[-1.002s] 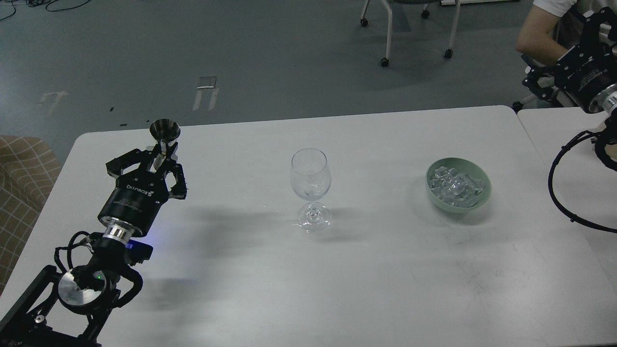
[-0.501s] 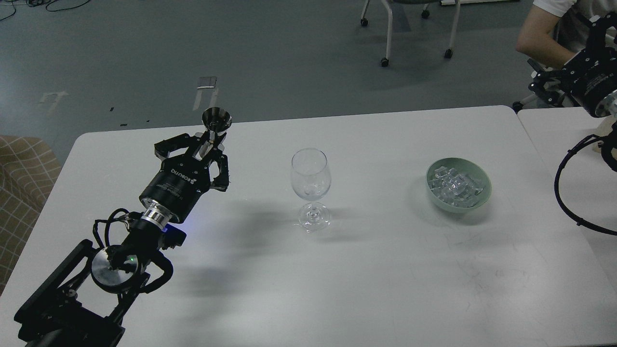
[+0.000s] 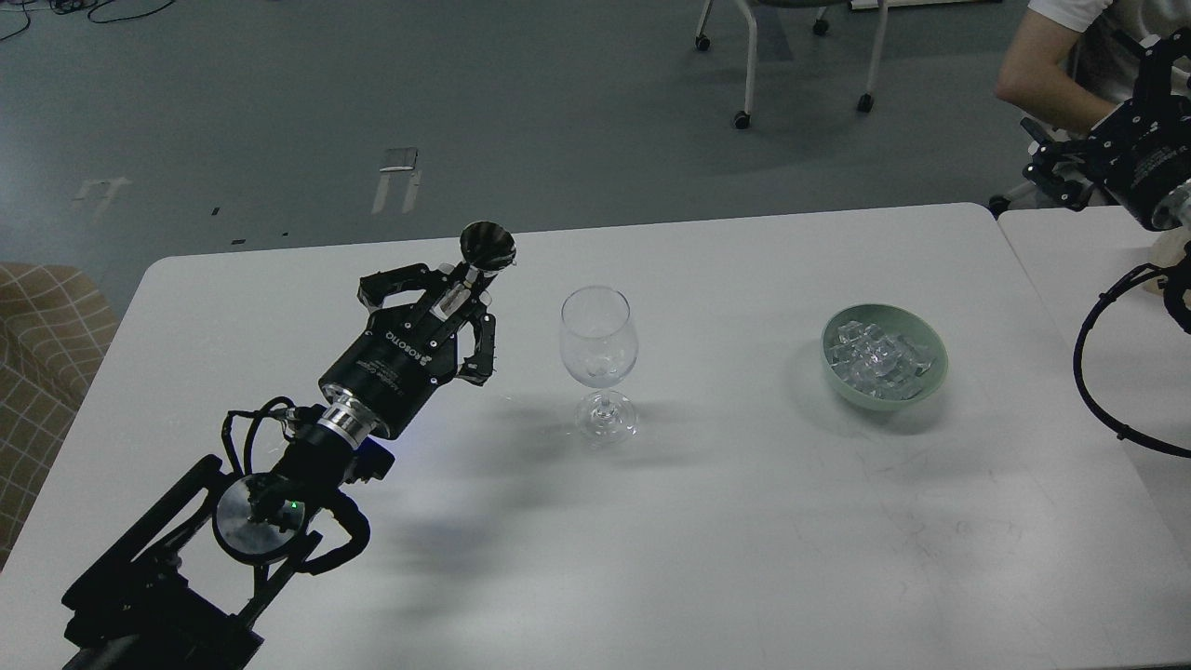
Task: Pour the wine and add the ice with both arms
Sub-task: 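Carry the jigger cup over to the wine glass rim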
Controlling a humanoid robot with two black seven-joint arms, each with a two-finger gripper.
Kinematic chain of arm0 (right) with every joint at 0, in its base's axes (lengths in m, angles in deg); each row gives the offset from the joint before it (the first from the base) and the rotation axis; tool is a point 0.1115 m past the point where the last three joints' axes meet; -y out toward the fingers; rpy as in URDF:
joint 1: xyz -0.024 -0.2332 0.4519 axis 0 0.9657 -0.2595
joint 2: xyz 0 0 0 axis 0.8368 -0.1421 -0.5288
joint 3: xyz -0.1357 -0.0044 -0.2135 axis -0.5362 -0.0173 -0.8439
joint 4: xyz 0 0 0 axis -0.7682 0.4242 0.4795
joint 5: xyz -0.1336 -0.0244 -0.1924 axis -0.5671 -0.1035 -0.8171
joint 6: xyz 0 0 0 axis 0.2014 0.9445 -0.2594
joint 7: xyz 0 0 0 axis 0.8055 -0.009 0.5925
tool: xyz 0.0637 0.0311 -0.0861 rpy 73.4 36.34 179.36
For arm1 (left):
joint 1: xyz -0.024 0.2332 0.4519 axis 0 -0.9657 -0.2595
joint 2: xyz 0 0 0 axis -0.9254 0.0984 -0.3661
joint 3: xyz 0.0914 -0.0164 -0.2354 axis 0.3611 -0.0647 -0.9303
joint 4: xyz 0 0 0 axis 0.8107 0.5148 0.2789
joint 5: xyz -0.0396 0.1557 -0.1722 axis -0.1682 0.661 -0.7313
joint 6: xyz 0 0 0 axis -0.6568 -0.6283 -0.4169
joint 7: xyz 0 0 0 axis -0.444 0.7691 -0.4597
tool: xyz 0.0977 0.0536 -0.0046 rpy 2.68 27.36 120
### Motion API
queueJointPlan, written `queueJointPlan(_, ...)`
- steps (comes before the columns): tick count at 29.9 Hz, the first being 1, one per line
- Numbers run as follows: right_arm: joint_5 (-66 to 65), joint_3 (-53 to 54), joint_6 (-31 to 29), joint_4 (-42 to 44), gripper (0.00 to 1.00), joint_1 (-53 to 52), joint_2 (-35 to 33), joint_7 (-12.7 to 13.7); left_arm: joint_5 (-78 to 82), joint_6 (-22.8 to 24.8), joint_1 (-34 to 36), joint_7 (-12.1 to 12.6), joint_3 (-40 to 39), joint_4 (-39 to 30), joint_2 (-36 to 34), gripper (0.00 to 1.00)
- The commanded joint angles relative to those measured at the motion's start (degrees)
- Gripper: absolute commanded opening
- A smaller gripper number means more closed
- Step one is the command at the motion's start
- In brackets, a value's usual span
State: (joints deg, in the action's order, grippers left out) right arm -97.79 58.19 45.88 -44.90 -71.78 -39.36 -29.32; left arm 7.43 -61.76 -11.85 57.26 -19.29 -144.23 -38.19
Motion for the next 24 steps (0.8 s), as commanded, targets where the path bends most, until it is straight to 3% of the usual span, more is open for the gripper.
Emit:
queueJointPlan(1, 0.0, 0.0, 0.0, 0.0, 1.0, 0.0, 0.0, 0.0, 1.2, -1.4, 0.9, 0.5, 0.0, -0.5, 0.0, 0.0)
queueJointPlan(6, 0.0, -0.1, 0.0, 0.0, 1.0, 0.0, 0.0, 0.0, 1.4, -4.6, 1.8, 2.1, 0.0, -1.3, 0.0, 0.0)
queueJointPlan(24, 0.0, 0.1, -0.2, 0.4, 1.0, 0.0, -1.0, -0.1, 4.4, -8.0, 1.9, 2.1, 2.6, -3.5, 3.4, 0.0)
